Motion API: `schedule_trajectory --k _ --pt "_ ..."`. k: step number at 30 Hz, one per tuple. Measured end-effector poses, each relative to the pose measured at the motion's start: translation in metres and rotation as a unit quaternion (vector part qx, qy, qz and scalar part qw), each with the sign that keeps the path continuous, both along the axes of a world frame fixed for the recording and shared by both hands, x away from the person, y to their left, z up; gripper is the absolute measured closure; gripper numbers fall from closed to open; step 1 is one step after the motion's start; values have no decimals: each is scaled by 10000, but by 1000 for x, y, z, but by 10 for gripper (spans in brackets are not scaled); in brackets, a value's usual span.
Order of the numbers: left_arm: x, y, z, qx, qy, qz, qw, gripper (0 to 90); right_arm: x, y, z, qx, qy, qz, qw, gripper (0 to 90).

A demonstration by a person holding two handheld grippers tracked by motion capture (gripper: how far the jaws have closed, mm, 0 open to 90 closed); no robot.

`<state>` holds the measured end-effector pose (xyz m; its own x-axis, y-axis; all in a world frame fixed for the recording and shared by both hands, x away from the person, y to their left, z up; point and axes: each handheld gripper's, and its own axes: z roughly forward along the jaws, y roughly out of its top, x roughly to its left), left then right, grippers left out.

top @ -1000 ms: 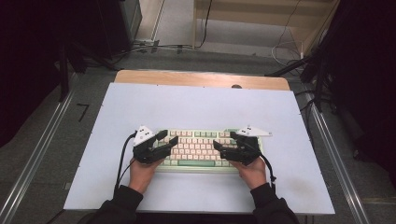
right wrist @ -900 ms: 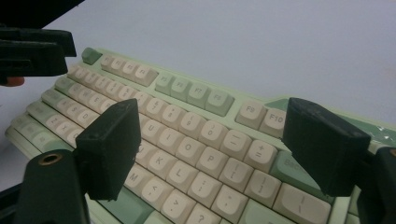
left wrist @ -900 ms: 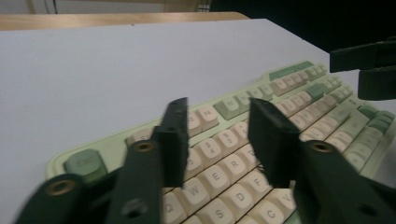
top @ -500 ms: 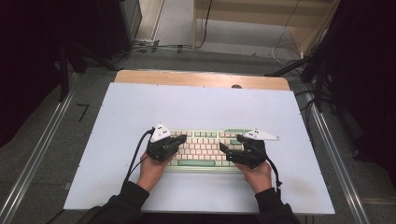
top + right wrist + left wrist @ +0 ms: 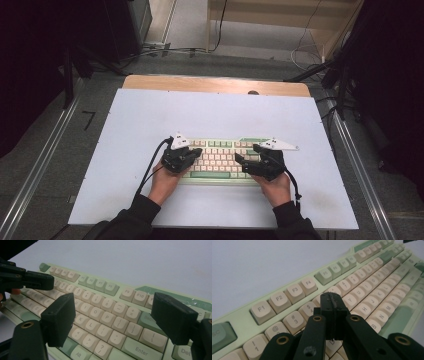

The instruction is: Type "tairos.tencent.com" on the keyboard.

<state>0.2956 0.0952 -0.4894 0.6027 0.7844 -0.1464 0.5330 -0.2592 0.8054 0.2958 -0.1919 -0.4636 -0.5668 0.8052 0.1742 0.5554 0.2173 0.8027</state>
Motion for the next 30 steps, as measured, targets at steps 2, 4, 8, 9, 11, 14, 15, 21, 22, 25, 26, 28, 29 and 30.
schedule_trajectory --k 2,4,8,9,11,14,15,21,22,25,26,28,29,30 --pt "1 -1 0 69 76 3 9999 900 0 0 0 -3 -3 3 10000 180" --pt "1 -1 0 115 107 18 9999 900 0 0 0 0 2 7 10000 180" --pt "2 -1 0 139 97 28 9999 900 0 2 0 -2 23 28 10000 181" --pt "2 -1 -1 140 104 23 9998 900 0 2 0 -10 24 27 10000 181" --pt "2 -1 -1 130 113 14 9999 900 0 2 0 -10 30 33 10000 181" --pt "3 -4 -2 271 221 -38 9994 900 0 2 0 -8 30 30 10000 182" --pt "2 -6 -1 311 188 -62 9993 900 0 2 0 -12 32 32 10000 183" --pt "-7 3 15 -126 -319 32 9994 763 0 3 0 -8 19 45 10000 184" --pt "-8 7 18 -239 -433 51 9988 561 0 2 0 -1 18 45 10000 184" --pt "-12 22 24 -644 -630 153 9958 415 1 2 0 -7 17 41 10000 183" --pt "-13 28 24 -753 -621 178 9951 415 1 2 0 -7 17 41 10000 183" --pt "-14 39 24 -891 -605 305 9937 387 2 2 -1 -6 21 48 10000 184" --pt "-15 44 24 -922 -601 386 9932 387 2 4 -1 -5 26 47 10000 183" --pt "-16 49 24 -955 -593 484 9925 386 3 4 -1 -19 18 72 10000 184"
